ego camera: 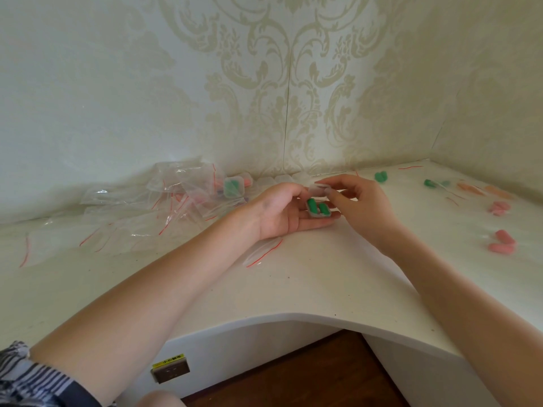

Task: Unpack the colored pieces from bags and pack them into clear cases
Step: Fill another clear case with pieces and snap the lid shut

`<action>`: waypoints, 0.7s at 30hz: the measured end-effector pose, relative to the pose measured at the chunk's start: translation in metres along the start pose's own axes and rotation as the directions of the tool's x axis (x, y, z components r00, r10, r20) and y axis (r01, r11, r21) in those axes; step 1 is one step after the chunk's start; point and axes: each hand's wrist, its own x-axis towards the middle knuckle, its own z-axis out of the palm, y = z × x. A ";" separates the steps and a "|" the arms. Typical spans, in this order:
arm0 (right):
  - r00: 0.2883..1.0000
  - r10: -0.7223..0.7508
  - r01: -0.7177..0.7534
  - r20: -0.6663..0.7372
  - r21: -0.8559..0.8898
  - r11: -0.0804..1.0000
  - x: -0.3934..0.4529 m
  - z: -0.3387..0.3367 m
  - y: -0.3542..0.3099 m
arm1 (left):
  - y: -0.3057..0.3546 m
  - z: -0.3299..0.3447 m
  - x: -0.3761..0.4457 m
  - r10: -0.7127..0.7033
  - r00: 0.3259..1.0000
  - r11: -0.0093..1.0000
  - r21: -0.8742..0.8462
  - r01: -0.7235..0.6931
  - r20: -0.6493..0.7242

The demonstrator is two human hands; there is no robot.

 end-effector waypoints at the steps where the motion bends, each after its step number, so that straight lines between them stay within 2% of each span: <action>1: 1.000 0.001 -0.001 -0.001 -0.002 1.000 0.000 0.000 0.000 | 0.000 0.000 0.000 -0.004 1.000 1.000 -0.007 0.004 -0.006; 6: 1.000 0.006 -0.006 0.001 -0.006 1.000 0.000 0.000 0.000 | 0.002 -0.001 -0.001 -0.015 1.000 1.000 -0.025 0.015 0.013; 21: 1.000 -0.006 0.006 0.029 0.014 1.000 -0.002 0.000 -0.004 | 0.000 0.002 -0.001 0.059 0.997 0.989 0.133 -0.065 0.048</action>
